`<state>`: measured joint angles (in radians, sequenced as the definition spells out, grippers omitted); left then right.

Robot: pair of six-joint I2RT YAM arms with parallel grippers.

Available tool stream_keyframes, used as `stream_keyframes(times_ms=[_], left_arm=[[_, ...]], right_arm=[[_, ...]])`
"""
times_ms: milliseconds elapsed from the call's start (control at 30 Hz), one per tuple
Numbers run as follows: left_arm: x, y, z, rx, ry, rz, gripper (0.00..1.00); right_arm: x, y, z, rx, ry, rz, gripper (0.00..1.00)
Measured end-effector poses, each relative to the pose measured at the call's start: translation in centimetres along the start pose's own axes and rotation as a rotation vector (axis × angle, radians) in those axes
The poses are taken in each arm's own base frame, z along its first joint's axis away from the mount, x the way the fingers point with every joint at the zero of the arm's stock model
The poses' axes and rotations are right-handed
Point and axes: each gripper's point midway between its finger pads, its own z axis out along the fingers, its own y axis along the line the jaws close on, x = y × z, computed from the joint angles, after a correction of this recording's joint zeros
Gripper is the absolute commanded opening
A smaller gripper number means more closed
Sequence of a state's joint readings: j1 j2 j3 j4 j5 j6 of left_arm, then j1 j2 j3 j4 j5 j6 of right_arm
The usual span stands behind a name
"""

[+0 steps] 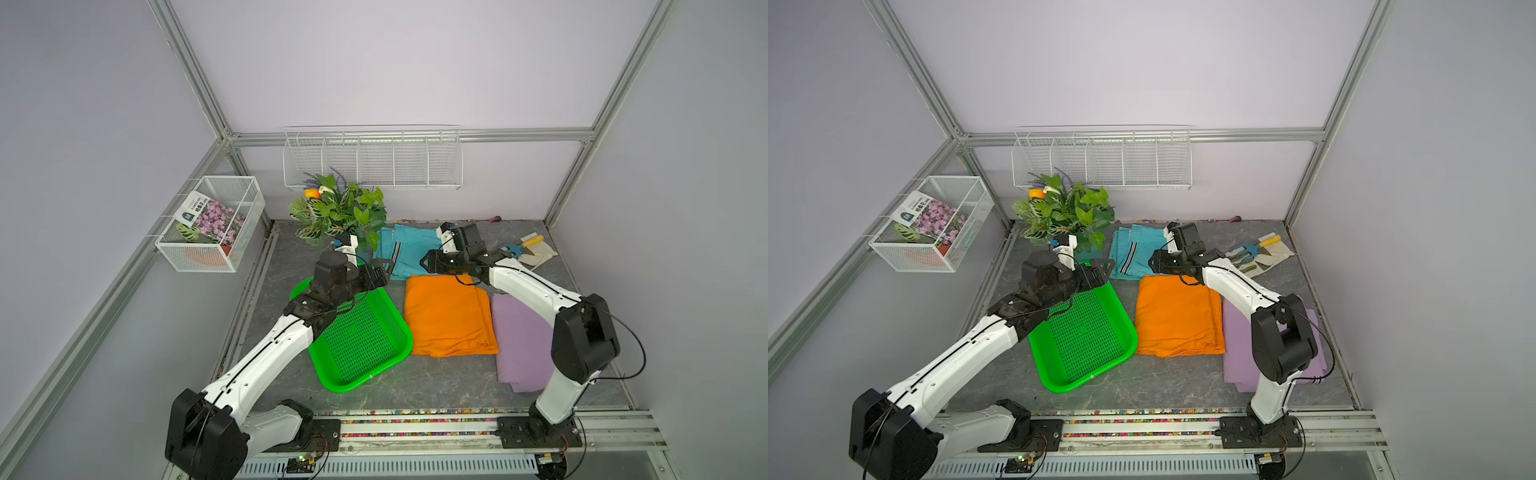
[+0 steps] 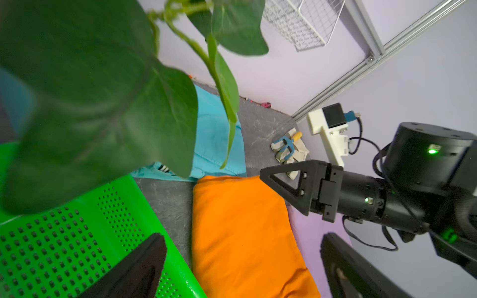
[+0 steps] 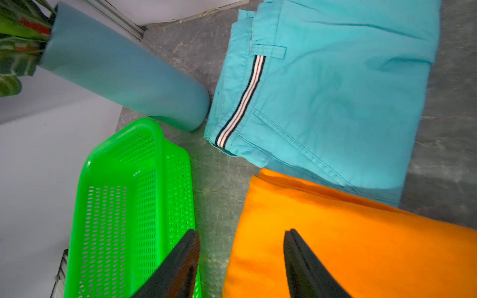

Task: Put the folded long pants in the basket
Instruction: Pick up the long pant at the center of the board.

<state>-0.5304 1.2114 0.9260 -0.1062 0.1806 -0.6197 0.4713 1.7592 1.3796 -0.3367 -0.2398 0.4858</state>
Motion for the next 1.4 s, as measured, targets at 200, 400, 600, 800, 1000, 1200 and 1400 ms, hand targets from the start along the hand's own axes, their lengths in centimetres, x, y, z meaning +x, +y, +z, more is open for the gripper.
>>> stream_keyframes(times_ms=[200, 400, 600, 800, 1000, 1200, 1400], left_arm=[[2.5, -3.9, 3.5, 0.066, 0.115, 0.031, 0.98], [7.3, -3.9, 8.2, 0.058, 0.288, -0.017, 0.95], [10.2, -1.0, 11.4, -0.056, 0.394, -0.041, 0.93], [10.8, 0.0, 14.1, -0.111, 0.431, -0.046, 0.9], [12.1, 2.9, 13.9, -0.241, 0.467, -0.02, 0.9], [14.0, 5.0, 14.0, -0.316, 0.544, 0.006, 0.89], [16.4, 6.1, 13.9, -0.332, 0.633, -0.008, 0.86]], right_arm=[[6.1, -5.2, -1.1, 0.163, 0.14, 0.02, 0.6], [9.4, -12.2, -5.5, 0.315, 0.164, 0.155, 0.63], [10.3, -13.9, -7.8, 0.375, 0.151, 0.188, 0.79], [11.7, -15.9, -8.3, 0.404, 0.167, 0.251, 0.78], [11.6, -15.8, -8.1, 0.388, 0.164, 0.258, 0.78], [11.1, -15.6, -7.9, 0.373, 0.144, 0.253, 0.78], [11.0, -15.6, -7.9, 0.371, 0.139, 0.252, 0.78]])
